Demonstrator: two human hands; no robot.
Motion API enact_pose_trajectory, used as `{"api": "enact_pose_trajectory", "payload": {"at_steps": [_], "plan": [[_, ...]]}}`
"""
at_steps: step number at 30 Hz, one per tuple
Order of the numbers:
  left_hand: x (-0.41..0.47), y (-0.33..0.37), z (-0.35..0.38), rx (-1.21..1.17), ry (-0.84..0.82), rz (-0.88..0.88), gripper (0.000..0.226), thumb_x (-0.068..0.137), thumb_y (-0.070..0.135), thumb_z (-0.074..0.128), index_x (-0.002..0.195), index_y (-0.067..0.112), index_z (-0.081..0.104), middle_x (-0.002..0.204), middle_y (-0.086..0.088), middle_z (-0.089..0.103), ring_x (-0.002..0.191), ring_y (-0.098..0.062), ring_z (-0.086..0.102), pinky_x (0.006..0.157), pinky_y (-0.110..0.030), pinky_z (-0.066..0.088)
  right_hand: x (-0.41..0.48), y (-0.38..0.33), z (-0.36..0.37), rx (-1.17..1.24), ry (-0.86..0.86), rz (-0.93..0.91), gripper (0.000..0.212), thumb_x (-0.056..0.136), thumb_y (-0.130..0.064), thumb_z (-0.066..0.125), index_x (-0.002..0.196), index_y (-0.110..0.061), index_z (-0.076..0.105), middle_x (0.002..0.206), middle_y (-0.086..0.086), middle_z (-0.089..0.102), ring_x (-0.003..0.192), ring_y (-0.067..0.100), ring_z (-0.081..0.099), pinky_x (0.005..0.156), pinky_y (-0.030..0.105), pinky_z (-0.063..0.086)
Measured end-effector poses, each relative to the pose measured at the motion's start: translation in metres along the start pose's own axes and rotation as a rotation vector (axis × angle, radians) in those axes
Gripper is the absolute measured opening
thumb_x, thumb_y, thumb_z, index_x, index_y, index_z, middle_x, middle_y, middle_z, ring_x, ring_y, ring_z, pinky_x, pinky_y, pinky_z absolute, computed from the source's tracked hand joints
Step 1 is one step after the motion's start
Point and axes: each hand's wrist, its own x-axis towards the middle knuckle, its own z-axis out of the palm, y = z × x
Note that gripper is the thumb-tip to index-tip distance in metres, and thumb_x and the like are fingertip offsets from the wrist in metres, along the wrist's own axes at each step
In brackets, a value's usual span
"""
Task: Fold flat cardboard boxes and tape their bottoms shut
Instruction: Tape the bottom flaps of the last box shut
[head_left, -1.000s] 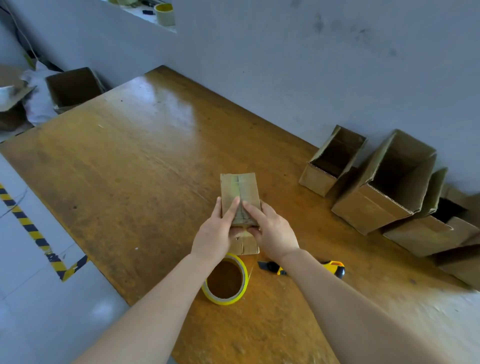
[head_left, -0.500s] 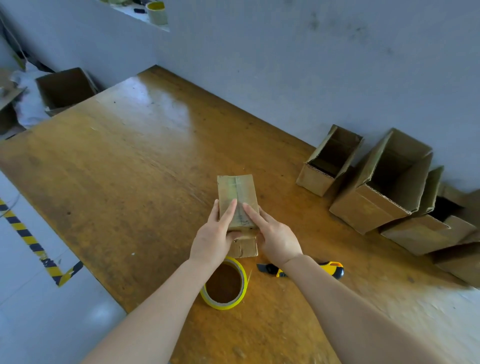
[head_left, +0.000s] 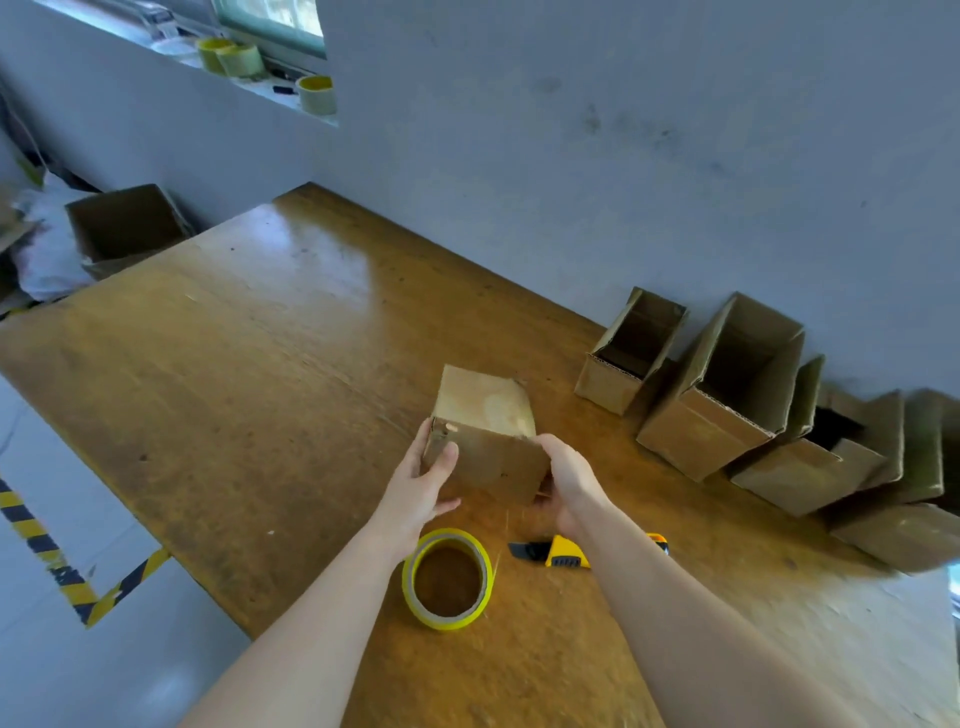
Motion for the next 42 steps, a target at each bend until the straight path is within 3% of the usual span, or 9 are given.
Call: {"api": "enact_pose_trajectory", "payload": {"at_steps": [2, 5, 13, 18, 23, 27, 32, 37, 42], "plan": [[-0.003, 0.004, -0.001, 0.093, 0.005, -0.129, 0.087, 0.074, 0.076, 0.044, 0.149, 0.037, 0.023, 0.157, 0.001, 0.021, 0.14, -0.029, 0.026, 0.104, -0.05, 0.038, -0.005, -0.004, 0.002, -0.005, 0.032, -0.006, 0.024, 0.09, -0.033, 0.057, 0.105, -0.016, 0.066, 0.092, 0.007, 0.07, 0.091, 0.025, 0.063, 0.069, 0.036, 0.055], [0.001, 0.008, -0.007, 0.181, 0.104, -0.2, 0.089, 0.076, 0.08, 0.034, 0.148, 0.028, 0.029, 0.155, -0.004, 0.027, 0.14, -0.029, 0.027, 0.109, -0.049, 0.034, -0.011, -0.006, 0.008, 0.005, 0.043, 0.004, 0.023, 0.09, -0.03, 0.059, 0.107, -0.016, 0.064, 0.089, 0.007, 0.072, 0.084, 0.024, 0.066, 0.064, 0.034, 0.056], [0.016, 0.008, -0.044, 0.222, 0.273, -0.203, 0.034, 0.101, 0.026, 0.039, 0.128, 0.011, 0.053, 0.108, -0.008, 0.061, 0.087, -0.023, 0.063, 0.081, -0.036, 0.052, -0.021, 0.004, 0.036, -0.215, 0.084, -0.107, 0.032, 0.094, -0.024, 0.053, 0.126, -0.018, 0.057, 0.114, 0.002, 0.063, 0.097, 0.016, 0.058, 0.085, 0.034, 0.049], [0.0, 0.011, -0.039, 0.749, 0.391, 0.136, 0.049, 0.099, 0.044, 0.034, 0.14, 0.018, 0.043, 0.139, -0.012, 0.042, 0.125, -0.028, 0.043, 0.101, -0.043, 0.038, -0.03, 0.016, 0.049, -0.383, 0.056, -0.162, 0.043, 0.09, -0.013, 0.061, 0.131, -0.02, 0.052, 0.119, 0.004, 0.061, 0.097, 0.021, 0.065, 0.074, 0.035, 0.06], [-0.017, 0.018, -0.03, 1.028, 0.205, 0.13, 0.109, 0.071, 0.089, 0.023, 0.148, 0.012, 0.026, 0.151, -0.008, 0.029, 0.138, -0.029, 0.026, 0.109, -0.051, 0.03, -0.035, 0.021, 0.06, -0.513, 0.206, -0.371, 0.031, 0.09, -0.011, 0.055, 0.119, -0.016, 0.062, 0.102, 0.003, 0.068, 0.082, 0.021, 0.068, 0.071, 0.041, 0.06], [-0.014, 0.026, -0.028, 1.045, 0.245, 0.144, 0.076, 0.085, 0.064, 0.051, 0.143, 0.017, 0.037, 0.138, -0.008, 0.041, 0.124, -0.026, 0.044, 0.09, -0.036, 0.045, -0.039, 0.022, 0.066, -0.55, 0.298, -0.453, 0.033, 0.09, -0.017, 0.058, 0.122, -0.019, 0.063, 0.112, 0.0, 0.067, 0.095, 0.015, 0.063, 0.079, 0.037, 0.059], [0.01, 0.056, -0.019, 1.07, 0.203, 0.339, 0.036, 0.098, 0.028, 0.046, 0.126, 0.01, 0.059, 0.124, -0.009, 0.062, 0.11, -0.024, 0.059, 0.086, -0.033, 0.051, -0.025, 0.001, 0.066, -0.576, 0.448, -0.533, 0.034, 0.091, -0.02, 0.061, 0.126, -0.017, 0.062, 0.117, -0.001, 0.065, 0.102, 0.011, 0.059, 0.078, 0.019, 0.047], [0.062, 0.097, -0.006, 1.089, 0.003, 0.375, 0.033, 0.1, 0.021, 0.044, 0.114, -0.004, 0.059, 0.114, -0.024, 0.063, 0.103, -0.039, 0.06, 0.088, -0.047, 0.049, 0.004, -0.027, 0.066, -0.5, 0.652, -0.497, 0.02, 0.091, -0.021, 0.063, 0.111, -0.018, 0.067, 0.096, -0.007, 0.063, 0.079, 0.003, 0.054, 0.058, 0.007, 0.035], [0.114, 0.133, 0.014, 1.124, -0.155, 0.431, 0.034, 0.101, 0.023, 0.043, 0.119, -0.001, 0.059, 0.116, -0.021, 0.063, 0.102, -0.035, 0.062, 0.088, -0.043, 0.051, 0.032, -0.061, 0.072, -0.403, 0.853, -0.443, 0.021, 0.091, -0.024, 0.065, 0.11, -0.017, 0.07, 0.099, -0.006, 0.066, 0.086, 0.005, 0.053, 0.07, 0.013, 0.042]]}}
